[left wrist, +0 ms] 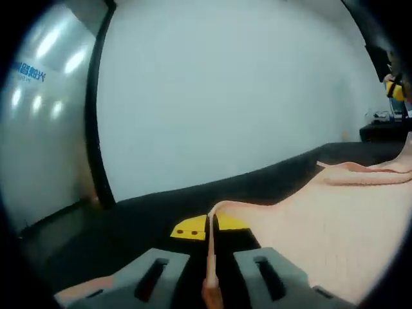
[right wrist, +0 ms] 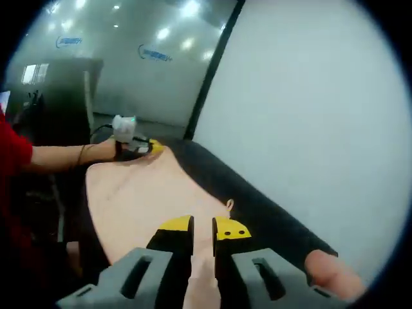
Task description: Fold the towel on the table until its edges align and the towel forms a compact rectangular stack.
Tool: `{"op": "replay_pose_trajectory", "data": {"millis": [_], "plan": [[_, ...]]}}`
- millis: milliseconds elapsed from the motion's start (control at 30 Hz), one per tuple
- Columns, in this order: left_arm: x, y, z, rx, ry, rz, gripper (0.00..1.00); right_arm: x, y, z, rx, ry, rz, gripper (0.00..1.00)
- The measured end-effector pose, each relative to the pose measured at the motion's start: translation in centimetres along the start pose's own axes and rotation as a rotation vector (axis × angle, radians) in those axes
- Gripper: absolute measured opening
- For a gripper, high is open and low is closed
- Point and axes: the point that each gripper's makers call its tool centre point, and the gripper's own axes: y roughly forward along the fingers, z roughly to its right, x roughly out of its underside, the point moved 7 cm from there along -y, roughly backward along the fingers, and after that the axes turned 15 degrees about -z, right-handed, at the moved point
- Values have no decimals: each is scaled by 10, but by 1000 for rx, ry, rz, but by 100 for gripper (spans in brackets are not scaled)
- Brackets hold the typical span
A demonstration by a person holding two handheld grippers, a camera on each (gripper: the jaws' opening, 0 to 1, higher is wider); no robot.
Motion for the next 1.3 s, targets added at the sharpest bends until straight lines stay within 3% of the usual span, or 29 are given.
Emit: {"op": "replay_pose_trajectory", "data": {"millis": [100, 167, 233, 300, 400, 433, 500, 533, 633, 667, 800, 867, 933, 1100, 1233, 1300], "plan": [[14, 4, -3, 2, 1, -34, 1, 25, -4, -43, -20, -94, -84, 10], [10, 2, -4, -6, 28, -14, 1, 39, 0, -68, 2, -160, -144, 10], [12, -1, -4, 9, 2, -5, 1, 52, 7, -82, 51, -258, -200, 11], [14, 1, -3, 19, -1, -17, 1, 58, 12, -92, 65, -282, -205, 14], [14, 1, -4, 35, -11, -11, 1, 60, 17, -94, 58, -255, -210, 16], [15, 1, -4, 37, -15, -14, 1, 63, 19, -90, 87, -282, -236, 15], [15, 1, -1, 39, -13, -21, 1, 66, 20, -83, 126, -304, -255, 9], [15, 1, -1, 41, -13, -19, 1, 66, 20, -83, 122, -303, -257, 4], [16, 1, -4, 41, -32, -15, 2, 62, 13, -74, 109, -289, -263, 2], [16, 0, -4, 48, -36, -12, 2, 60, 10, -69, 98, -263, -259, 2], [16, 3, -6, 50, -53, -13, 2, 54, -7, -39, 30, -24, -255, 2], [16, 3, -7, 51, -53, -13, 2, 55, -10, -30, 30, 13, -247, 2], [17, 2, -7, 47, -51, -13, 2, 61, -7, -38, -23, 68, -275, 3], [17, 2, -5, 52, -37, -14, 2, 72, 14, -54, -35, 45, -307, 6], [18, 3, -7, 55, -38, -14, 2, 70, 22, -56, 42, -38, -315, 13], [19, 1, -6, 55, -37, -17, 2, 69, 25, -56, 68, -106, -321, 9]]}}
